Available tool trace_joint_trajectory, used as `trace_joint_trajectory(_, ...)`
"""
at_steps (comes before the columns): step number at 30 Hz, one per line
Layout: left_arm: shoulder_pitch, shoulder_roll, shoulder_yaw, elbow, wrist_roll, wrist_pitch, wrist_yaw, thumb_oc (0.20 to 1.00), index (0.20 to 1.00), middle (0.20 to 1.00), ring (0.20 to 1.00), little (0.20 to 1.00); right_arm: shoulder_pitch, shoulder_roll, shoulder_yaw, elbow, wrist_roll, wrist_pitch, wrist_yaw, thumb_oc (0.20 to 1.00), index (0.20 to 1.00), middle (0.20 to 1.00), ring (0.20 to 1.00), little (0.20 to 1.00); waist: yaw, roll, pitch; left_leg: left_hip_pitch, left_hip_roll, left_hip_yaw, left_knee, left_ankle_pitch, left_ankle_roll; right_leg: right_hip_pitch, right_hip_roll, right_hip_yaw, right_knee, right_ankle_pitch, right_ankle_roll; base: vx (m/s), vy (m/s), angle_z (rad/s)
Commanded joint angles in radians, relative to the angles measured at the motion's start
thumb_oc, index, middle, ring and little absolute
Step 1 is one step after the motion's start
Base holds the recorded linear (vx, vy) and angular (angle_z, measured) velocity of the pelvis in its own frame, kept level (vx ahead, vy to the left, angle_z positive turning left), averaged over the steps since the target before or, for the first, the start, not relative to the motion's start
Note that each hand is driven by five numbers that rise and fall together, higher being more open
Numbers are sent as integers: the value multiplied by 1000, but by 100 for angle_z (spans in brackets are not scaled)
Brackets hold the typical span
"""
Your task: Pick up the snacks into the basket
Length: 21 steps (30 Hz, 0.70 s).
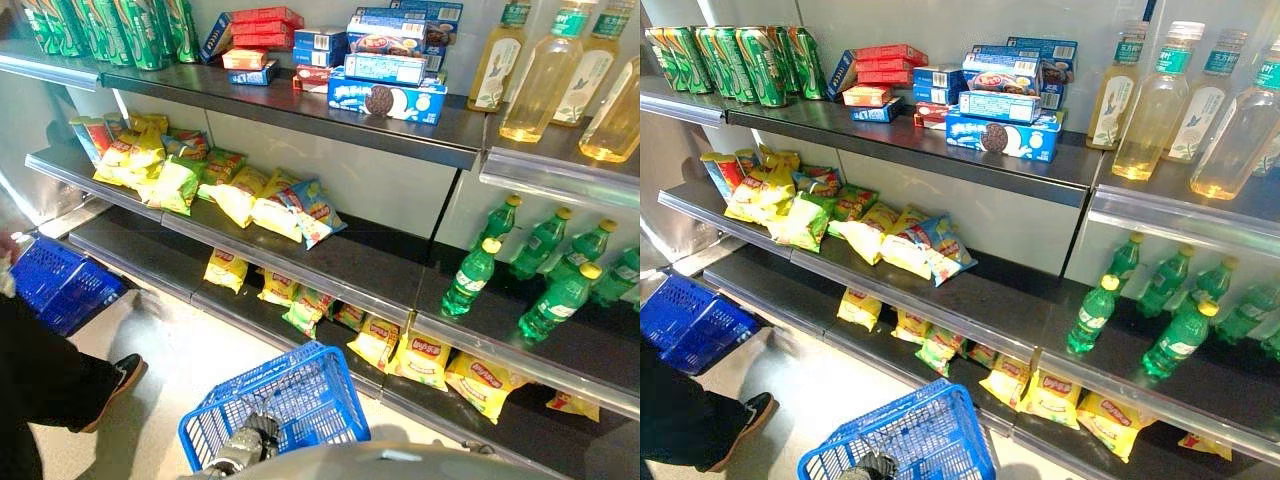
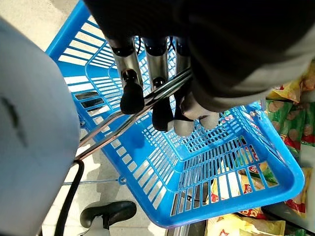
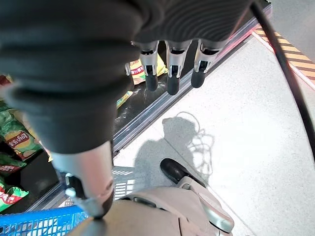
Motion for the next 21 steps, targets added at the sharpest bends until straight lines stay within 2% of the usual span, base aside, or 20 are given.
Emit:
trace_joint_trajectory(1,-9,90,-24,111,20,23,27,200,200,200,200,200,-109,21,-12,66,-2,-11,2,1000,1000,1000,1000,1000,14,2,69,12,-123,23,8,-53,94,41,-4,39,41,-76,38,0,0,0)
trace_joint_trajectory(8,1,92,-39,132,72,32,22,200,200,200,200,200,-106,22,-17,61,0,-12,-6,1000,1000,1000,1000,1000,11,3,66,13,-122,26,8,-55,96,40,-4,44,37,-72,40,0,0,0)
trace_joint_trajectory(14,-18,99,-43,115,61,25,34,200,200,200,200,200,-136,7,-58,16,81,-33,-49,1000,1000,1000,1000,1000,10,5,66,10,-119,30,8,-52,94,37,-3,46,33,-72,40,0,0,0)
trace_joint_trajectory(17,-36,117,-63,91,89,23,54,200,200,200,200,200,-170,-21,-85,-68,140,-53,-84,1000,1000,1000,1000,1000,9,9,68,6,-119,31,8,-50,92,35,-2,47,32,-69,41,0,0,0)
trace_joint_trajectory(20,-48,155,-62,65,109,15,56,200,200,200,200,200,-217,-104,-148,-195,245,-91,-96,1000,1000,1000,1000,1000,6,12,72,-3,-121,36,8,-38,89,19,-4,52,35,-58,41,-27,-6,1)
trace_joint_trajectory(21,-48,155,-62,66,109,15,56,200,200,200,200,200,-217,-104,-148,-195,245,-91,-96,1000,1000,1000,1000,1000,6,13,72,-4,-121,37,8,-38,89,18,-4,52,36,-58,41,-78,-7,-2)
